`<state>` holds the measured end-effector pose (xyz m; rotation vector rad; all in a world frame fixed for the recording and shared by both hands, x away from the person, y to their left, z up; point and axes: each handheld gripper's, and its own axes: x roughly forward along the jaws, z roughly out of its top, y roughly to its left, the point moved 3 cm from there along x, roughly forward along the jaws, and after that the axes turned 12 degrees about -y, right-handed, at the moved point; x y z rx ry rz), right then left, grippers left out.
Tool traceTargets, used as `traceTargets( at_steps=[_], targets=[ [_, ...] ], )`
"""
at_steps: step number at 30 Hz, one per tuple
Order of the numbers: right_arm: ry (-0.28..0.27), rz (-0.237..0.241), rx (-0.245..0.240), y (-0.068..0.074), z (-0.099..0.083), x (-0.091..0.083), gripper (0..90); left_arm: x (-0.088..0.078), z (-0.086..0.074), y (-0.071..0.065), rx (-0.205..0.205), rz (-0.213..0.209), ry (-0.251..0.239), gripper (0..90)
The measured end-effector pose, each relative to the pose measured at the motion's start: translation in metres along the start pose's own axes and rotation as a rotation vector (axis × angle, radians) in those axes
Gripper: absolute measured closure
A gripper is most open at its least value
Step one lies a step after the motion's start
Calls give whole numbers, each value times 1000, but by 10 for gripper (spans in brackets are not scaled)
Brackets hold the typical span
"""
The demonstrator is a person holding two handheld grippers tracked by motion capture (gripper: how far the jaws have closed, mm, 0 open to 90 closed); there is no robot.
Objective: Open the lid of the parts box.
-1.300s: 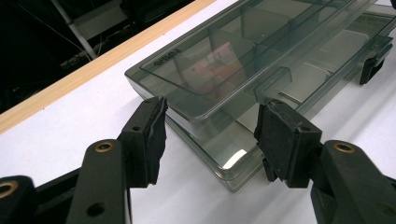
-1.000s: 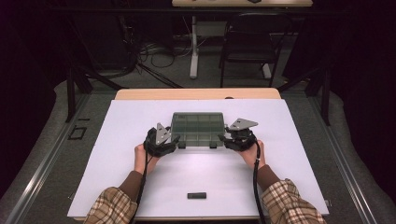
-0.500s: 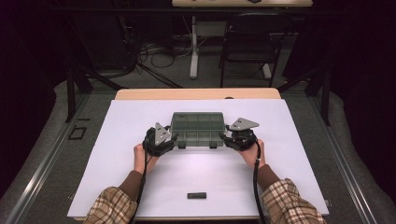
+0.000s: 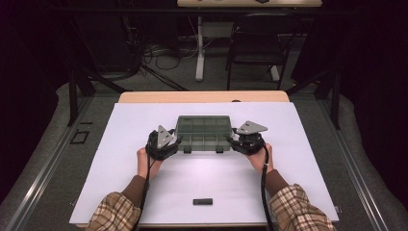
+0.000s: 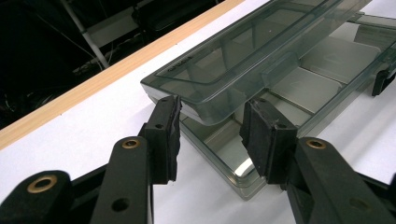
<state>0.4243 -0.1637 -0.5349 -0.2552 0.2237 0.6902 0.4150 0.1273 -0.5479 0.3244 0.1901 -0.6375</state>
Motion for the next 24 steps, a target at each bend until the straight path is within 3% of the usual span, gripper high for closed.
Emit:
traceTargets(
  at_steps=[8,14,24],
  targets=[
    [-11,-5,12,0,1,-2,586,-1,2,1,-7,-2,-16,579],
    [-22,-8,13,-1,3,-2,591,-3,5,2,12,7,-19,607],
    [-15,-28,-8,0,8,-2,589,-3,7,3,-6,12,-21,612]
  ],
)
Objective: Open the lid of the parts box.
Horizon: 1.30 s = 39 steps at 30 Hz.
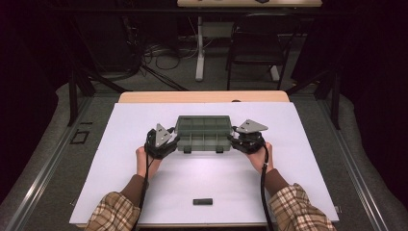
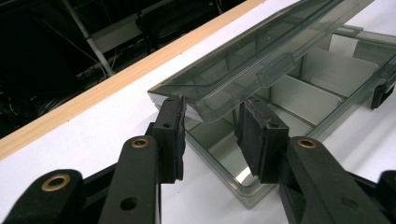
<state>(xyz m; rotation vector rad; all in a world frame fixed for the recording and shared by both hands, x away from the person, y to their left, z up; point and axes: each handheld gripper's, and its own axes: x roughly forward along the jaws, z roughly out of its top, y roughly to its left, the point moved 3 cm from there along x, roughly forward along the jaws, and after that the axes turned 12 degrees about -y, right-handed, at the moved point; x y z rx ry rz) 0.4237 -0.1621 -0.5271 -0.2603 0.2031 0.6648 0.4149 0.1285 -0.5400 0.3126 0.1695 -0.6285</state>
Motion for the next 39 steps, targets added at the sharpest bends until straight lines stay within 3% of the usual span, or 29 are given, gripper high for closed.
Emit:
traceTargets(
  at_steps=[8,20,29,35,39],
  targets=[
    [14,-9,-5,1,2,1,585,2,3,-1,20,8,6,588],
    [16,-15,-35,-4,6,6,564,3,9,10,27,16,-7,594],
    [9,-3,-44,-11,14,12,586,7,19,19,27,-7,-18,610],
    [8,-8,-39,-17,23,17,615,11,28,24,31,-18,-12,668],
    [15,-6,-11,-22,28,20,631,14,33,29,32,-16,-11,687]
  ],
)
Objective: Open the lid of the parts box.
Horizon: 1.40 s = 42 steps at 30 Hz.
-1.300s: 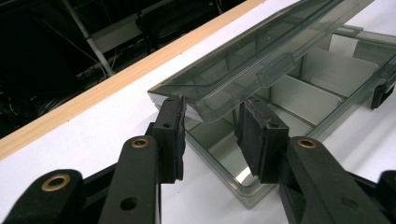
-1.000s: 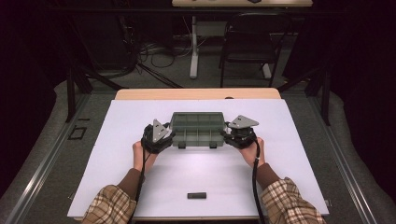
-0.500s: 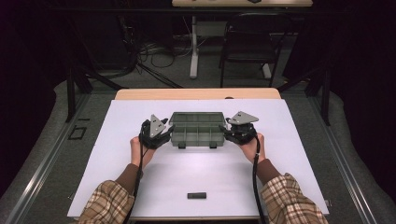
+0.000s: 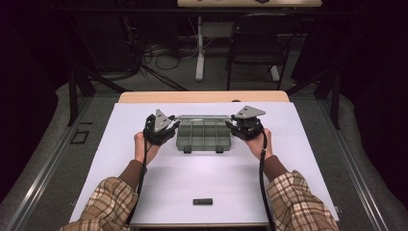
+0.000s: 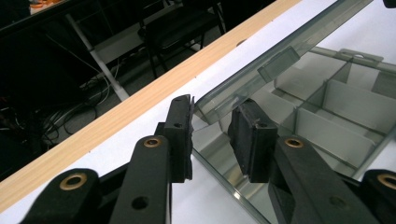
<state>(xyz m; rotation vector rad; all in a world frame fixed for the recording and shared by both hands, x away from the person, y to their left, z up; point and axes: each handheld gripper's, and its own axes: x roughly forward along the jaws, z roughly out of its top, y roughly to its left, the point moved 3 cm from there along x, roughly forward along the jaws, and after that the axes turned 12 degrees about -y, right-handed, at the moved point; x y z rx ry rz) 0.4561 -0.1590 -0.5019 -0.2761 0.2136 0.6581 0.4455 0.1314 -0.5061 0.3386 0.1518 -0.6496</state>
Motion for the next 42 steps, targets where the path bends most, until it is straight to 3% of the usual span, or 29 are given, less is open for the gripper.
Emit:
traceTargets(
  at_steps=[11,19,22,42],
  targets=[
    [24,-20,70,-12,8,8,709,7,8,14,-35,-8,3,755],
    [47,-39,107,-17,12,13,743,14,10,23,-78,-17,11,787],
    [53,-44,114,-19,13,14,751,17,10,25,-111,-27,8,790],
    [67,-94,173,-28,15,29,778,31,14,34,-113,6,13,802]
  ],
)
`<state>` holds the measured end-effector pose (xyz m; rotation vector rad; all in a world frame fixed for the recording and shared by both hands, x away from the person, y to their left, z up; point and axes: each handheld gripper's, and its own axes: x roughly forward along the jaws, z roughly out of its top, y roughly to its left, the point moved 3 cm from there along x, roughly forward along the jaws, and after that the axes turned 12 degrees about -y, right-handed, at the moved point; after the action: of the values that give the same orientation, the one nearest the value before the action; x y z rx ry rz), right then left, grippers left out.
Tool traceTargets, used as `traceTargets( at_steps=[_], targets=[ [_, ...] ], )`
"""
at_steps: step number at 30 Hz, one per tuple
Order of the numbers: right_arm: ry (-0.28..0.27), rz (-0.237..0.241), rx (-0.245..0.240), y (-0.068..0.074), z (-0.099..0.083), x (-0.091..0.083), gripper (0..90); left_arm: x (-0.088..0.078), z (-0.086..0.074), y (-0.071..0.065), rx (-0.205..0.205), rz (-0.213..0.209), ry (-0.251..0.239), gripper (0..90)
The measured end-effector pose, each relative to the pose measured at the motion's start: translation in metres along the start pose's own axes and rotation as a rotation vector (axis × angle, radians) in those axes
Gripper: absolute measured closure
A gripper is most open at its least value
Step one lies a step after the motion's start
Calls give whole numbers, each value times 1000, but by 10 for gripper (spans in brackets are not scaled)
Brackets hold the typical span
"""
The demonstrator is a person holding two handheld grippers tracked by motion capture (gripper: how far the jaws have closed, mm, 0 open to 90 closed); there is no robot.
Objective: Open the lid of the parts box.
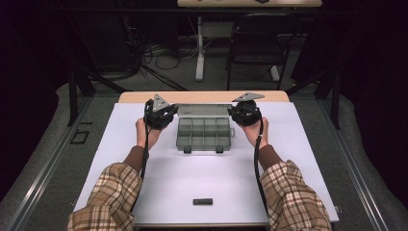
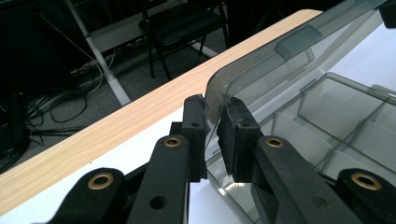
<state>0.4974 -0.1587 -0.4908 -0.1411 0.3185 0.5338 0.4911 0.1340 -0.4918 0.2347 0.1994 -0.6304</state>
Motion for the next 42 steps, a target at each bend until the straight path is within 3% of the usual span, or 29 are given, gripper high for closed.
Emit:
traceTargets(
  at_steps=[18,42],
  targets=[
    [21,-28,36,-6,-14,19,804,18,-15,3,-19,18,31,807],
    [21,-42,57,-13,-17,31,827,42,-35,7,-29,47,113,823]
  ],
)
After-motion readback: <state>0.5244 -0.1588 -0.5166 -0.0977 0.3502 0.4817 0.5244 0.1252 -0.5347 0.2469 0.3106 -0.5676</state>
